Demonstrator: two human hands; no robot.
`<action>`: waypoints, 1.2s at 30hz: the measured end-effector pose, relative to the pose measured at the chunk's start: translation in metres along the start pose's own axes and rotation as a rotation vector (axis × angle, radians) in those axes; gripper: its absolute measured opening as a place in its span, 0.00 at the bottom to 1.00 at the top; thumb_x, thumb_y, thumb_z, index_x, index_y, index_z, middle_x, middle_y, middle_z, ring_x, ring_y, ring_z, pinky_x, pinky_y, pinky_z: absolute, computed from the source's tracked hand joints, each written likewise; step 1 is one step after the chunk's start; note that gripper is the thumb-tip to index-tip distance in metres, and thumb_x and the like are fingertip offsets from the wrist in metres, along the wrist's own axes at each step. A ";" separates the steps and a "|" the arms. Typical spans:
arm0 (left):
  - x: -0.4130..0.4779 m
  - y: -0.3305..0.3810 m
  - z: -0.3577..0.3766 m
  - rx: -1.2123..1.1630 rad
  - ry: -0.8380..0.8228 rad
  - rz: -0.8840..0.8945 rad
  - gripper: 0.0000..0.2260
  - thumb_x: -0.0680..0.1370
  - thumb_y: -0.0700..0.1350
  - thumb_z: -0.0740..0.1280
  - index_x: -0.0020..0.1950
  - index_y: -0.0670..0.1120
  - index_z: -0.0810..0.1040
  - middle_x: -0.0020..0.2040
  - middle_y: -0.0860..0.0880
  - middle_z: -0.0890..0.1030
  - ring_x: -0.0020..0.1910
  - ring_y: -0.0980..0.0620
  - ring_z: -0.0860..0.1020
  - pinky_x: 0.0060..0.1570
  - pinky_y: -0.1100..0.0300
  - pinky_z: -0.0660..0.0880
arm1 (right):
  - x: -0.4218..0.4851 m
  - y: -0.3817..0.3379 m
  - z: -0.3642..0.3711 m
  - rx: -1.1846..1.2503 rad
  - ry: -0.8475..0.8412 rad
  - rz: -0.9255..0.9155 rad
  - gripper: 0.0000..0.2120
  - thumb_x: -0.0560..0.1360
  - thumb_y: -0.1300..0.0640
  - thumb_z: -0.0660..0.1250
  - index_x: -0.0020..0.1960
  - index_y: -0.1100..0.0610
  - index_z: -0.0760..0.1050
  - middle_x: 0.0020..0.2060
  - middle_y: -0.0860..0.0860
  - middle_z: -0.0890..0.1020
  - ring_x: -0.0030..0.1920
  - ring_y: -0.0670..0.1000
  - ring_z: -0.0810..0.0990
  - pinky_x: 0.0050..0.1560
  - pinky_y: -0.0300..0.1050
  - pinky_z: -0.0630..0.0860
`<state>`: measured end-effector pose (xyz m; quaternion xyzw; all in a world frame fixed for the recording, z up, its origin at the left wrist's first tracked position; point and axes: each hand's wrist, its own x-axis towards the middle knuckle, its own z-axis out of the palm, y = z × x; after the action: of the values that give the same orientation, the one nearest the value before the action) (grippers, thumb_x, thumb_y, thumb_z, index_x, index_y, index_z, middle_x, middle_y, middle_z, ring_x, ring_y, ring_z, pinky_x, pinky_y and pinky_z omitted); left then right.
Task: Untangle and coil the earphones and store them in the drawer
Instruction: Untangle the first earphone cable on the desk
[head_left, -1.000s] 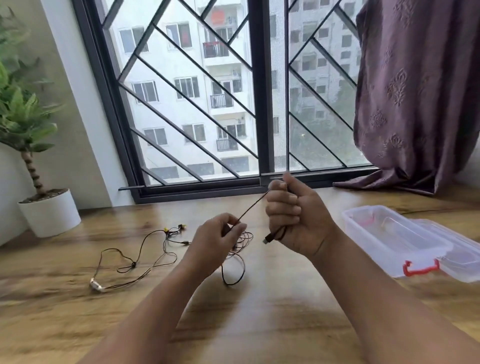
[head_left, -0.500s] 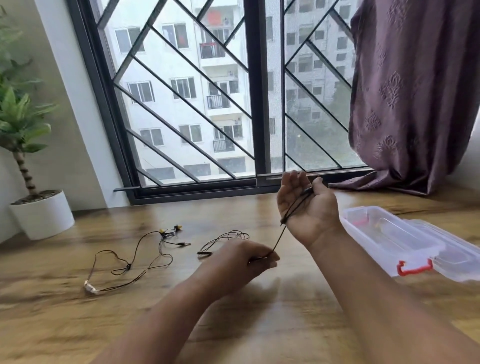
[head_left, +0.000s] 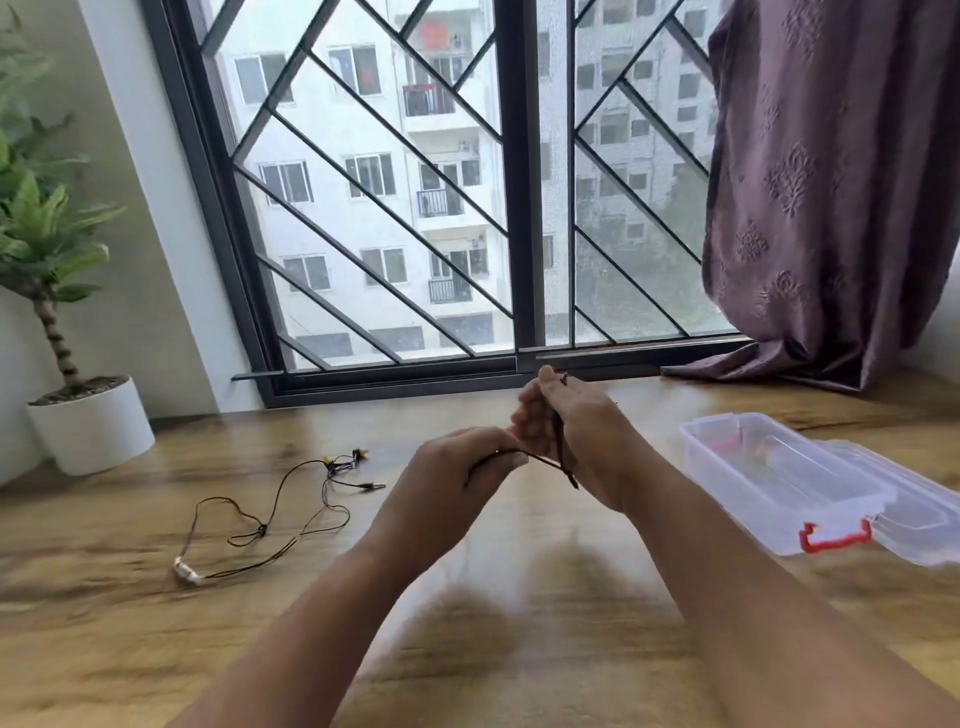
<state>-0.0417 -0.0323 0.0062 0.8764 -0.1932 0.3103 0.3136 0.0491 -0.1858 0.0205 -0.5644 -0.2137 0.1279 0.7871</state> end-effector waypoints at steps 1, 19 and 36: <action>0.000 0.000 0.000 -0.007 0.014 -0.003 0.02 0.79 0.43 0.70 0.47 0.47 0.82 0.37 0.58 0.79 0.36 0.59 0.76 0.39 0.67 0.71 | -0.002 0.001 0.002 -0.058 -0.033 0.001 0.17 0.86 0.50 0.56 0.49 0.60 0.75 0.36 0.56 0.78 0.35 0.51 0.81 0.39 0.45 0.81; 0.002 -0.013 -0.008 -0.085 0.240 -0.112 0.11 0.78 0.59 0.64 0.43 0.53 0.70 0.28 0.50 0.70 0.26 0.51 0.66 0.26 0.62 0.64 | -0.023 -0.013 0.007 -0.051 -0.575 0.363 0.27 0.77 0.33 0.61 0.33 0.54 0.71 0.19 0.45 0.63 0.17 0.41 0.58 0.19 0.33 0.57; -0.008 -0.016 0.025 -0.062 -0.297 -0.236 0.07 0.82 0.44 0.65 0.55 0.45 0.83 0.33 0.54 0.77 0.32 0.54 0.73 0.37 0.65 0.72 | -0.007 -0.022 -0.004 1.003 -0.251 -0.053 0.21 0.86 0.49 0.54 0.58 0.61 0.81 0.54 0.53 0.87 0.57 0.51 0.86 0.51 0.49 0.83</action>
<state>-0.0282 -0.0361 -0.0208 0.9189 -0.1428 0.1327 0.3429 0.0443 -0.1997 0.0384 -0.0923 -0.2331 0.2611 0.9322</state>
